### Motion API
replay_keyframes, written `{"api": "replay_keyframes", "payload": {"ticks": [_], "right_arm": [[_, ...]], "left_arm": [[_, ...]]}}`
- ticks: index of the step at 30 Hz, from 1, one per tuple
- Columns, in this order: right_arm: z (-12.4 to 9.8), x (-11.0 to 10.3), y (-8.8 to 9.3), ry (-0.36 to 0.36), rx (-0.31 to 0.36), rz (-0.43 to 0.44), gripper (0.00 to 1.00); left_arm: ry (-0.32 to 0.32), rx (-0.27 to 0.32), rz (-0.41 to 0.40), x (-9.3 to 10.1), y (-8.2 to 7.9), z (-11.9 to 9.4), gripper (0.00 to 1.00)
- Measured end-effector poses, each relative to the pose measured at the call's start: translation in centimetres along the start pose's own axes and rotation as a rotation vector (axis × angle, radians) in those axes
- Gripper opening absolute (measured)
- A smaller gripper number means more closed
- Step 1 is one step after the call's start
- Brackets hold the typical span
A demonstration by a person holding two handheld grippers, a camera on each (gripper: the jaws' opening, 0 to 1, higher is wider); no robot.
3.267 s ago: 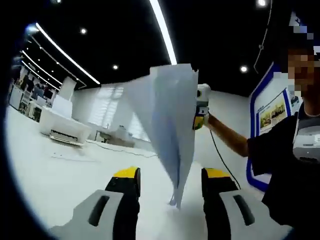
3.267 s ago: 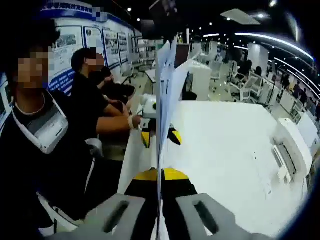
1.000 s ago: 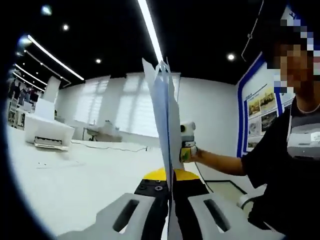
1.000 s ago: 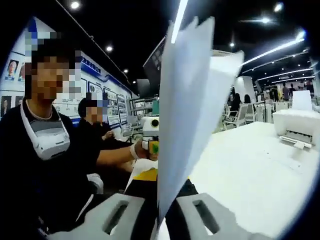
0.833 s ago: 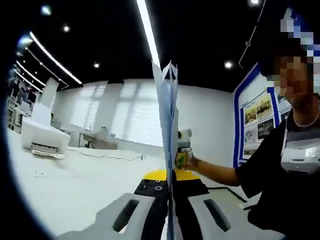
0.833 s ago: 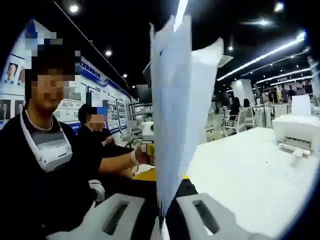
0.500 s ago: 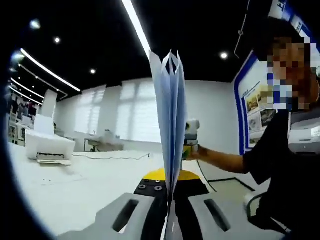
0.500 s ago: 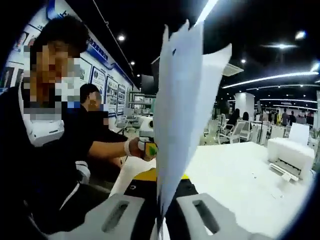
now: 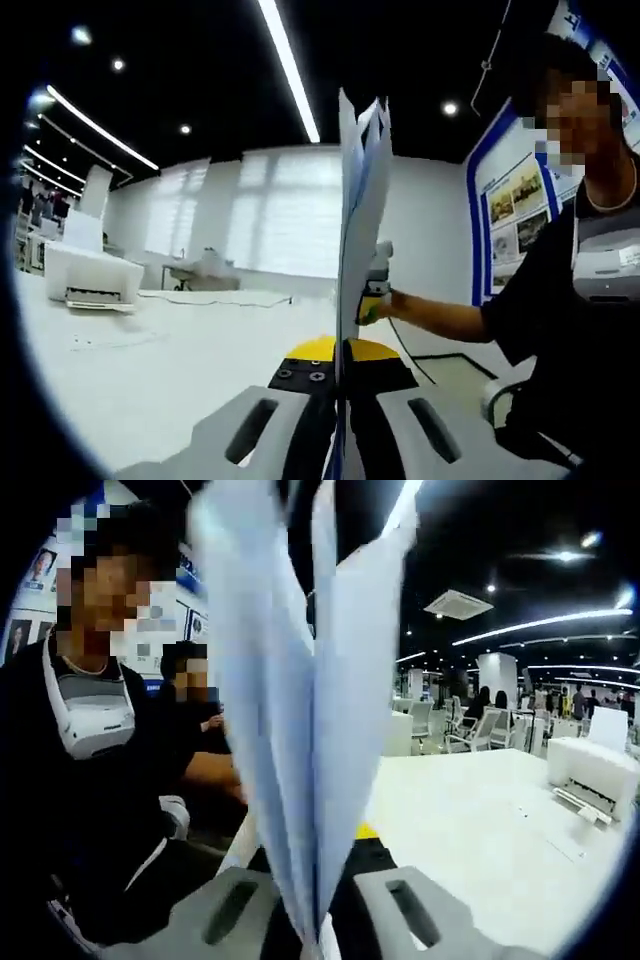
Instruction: Organize the stack of printing papers by aligning and flattening the scattered papers on the table
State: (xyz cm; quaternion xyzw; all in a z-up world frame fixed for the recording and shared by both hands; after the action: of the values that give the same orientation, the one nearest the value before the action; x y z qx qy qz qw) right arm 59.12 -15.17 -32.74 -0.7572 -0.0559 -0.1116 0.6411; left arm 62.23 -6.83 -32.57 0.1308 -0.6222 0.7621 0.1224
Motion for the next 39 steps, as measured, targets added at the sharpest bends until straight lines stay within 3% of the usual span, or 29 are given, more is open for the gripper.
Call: {"api": "replay_keyframes", "payload": {"ticks": [2,3,5,8,10,13,16,21,22,29,35,39], "right_arm": [[0.0,0.1,0.0,0.016,0.001,0.079,0.0],[0.0,-0.1,-0.1,0.003,-0.009,0.186,0.0],[-0.1,0.0,-0.9,0.001,-0.015,0.265,0.0],[-0.1,0.3,-1.9,-0.031,-0.017,0.31,0.0],[-0.1,0.9,-2.2,-0.027,0.004,0.319,0.0],[-0.1,1.5,-2.2,-0.028,0.039,0.375,0.0],[-0.2,2.5,-0.6,-0.016,0.02,0.493,0.0],[0.0,3.6,3.0,0.01,-0.028,0.678,0.0],[0.0,4.1,4.1,0.035,-0.053,0.698,0.0],[0.5,5.0,6.9,0.039,-0.077,0.775,0.0],[0.9,5.7,10.1,0.056,-0.097,0.895,0.0],[0.7,5.9,13.8,0.111,-0.216,0.945,0.0]], "left_arm": [[-0.004,0.003,-0.024,-0.1,-0.1,0.0,0.06],[-0.003,-0.002,-0.053,0.0,-0.1,0.0,0.06],[0.008,-0.002,-0.071,0.6,-0.5,0.1,0.06],[0.024,0.002,-0.04,1.5,-1.0,0.1,0.1],[-0.007,-0.008,-0.03,1.0,-0.8,-0.1,0.17],[-0.022,0.005,-0.058,0.5,-0.6,-0.6,0.2],[-0.048,0.052,-0.099,0.0,-0.9,-1.4,0.27],[-0.1,0.06,-0.104,-1.4,-0.7,-2.9,0.3],[-0.12,0.065,-0.094,-1.7,-0.8,-3.5,0.3],[-0.149,0.073,-0.105,-2.4,-0.1,-4.3,0.3],[-0.178,0.091,-0.125,-3.7,0.4,-5.1,0.29],[-0.168,0.134,-0.122,-3.2,-0.5,-5.6,0.28]]}}
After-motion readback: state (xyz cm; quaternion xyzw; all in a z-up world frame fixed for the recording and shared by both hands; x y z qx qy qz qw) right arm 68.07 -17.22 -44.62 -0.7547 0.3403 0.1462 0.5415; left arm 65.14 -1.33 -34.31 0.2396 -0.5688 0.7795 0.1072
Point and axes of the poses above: the point that each gripper's makers call its tool centre point, and the gripper's own axes: z roughly forward along the fingers, x roughly to its right, y roughly out of its underside, the point moved 1 cm from there along -z, roughly backward along the fingers, and after that the axes turned 15 degrees about -z, right-handed, at the moved point
